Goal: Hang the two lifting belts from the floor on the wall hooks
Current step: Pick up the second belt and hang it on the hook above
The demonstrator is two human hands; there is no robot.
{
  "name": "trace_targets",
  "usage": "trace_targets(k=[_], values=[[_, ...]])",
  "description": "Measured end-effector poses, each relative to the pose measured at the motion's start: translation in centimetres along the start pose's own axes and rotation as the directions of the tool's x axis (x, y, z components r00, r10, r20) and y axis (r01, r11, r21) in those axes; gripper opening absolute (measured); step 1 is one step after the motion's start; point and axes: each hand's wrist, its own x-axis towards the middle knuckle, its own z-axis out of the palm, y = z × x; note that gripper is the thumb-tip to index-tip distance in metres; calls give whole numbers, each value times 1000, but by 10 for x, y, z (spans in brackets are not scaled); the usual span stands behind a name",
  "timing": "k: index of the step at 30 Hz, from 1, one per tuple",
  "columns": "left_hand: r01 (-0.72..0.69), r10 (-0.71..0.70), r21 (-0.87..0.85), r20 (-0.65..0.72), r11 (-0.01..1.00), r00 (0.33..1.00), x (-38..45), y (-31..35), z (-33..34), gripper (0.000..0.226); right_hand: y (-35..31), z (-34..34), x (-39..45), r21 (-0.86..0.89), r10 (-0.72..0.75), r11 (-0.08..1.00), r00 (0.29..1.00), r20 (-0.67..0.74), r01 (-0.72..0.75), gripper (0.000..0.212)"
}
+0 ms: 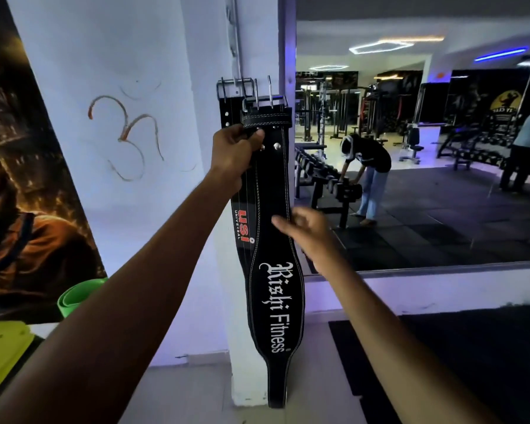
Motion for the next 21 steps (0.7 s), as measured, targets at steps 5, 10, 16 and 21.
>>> trace_targets(k=[5, 10, 16, 21], values=[[-28, 28, -6, -8, 1000, 1000, 17, 11, 2, 19, 29, 12, 7, -14, 19, 1000, 998, -66, -20, 32], [-31, 31, 2, 6, 1000, 1000, 27, 8, -10, 21, 99, 17, -38, -82, 237, 967, 971, -42, -240, 23], [-64, 64, -36, 0, 997, 998, 38, 5, -25, 18, 0, 15, 21, 80, 115, 991, 989, -89, -108, 28], [-141, 143, -23, 80, 990, 987, 31, -8, -30, 18, -113, 17, 84, 39, -193, 977, 943, -269, 211, 37]])
